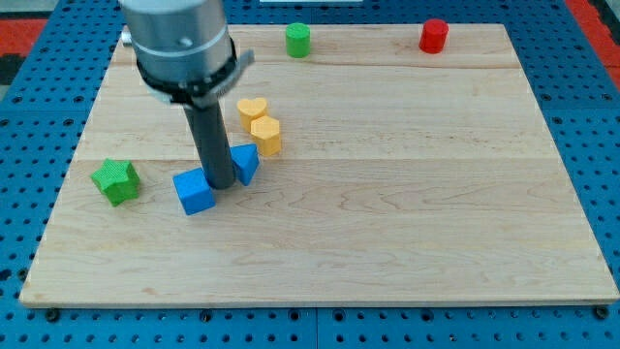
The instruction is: Move the blue triangle diagonally to the yellow hexagon
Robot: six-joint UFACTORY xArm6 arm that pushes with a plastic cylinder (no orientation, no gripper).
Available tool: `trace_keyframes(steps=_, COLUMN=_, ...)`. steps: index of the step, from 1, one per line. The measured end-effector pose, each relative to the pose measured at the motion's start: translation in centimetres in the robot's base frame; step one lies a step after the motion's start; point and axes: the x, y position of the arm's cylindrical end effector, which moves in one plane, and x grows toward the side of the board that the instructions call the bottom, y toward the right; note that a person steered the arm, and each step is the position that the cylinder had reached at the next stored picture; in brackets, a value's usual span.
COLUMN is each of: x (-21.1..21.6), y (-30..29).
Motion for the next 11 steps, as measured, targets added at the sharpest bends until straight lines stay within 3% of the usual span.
trace_keyframes(steps=1, x=-1.2, y=-0.3)
trace_keyframes(steps=2, x=-5.4, y=-1.6)
trace_keyframes(steps=4, x=-3.6, y=-19.2)
trace_keyframes(steps=5, x=-2.2, y=-18.7)
trace_keyframes(steps=7, x=1.1, y=-8.7)
trace_keyframes(steps=9, x=1.1, y=2.0)
trace_keyframes(steps=10, x=0.1, y=0.7)
trace_keyframes(steps=11, x=-1.7, y=-7.0)
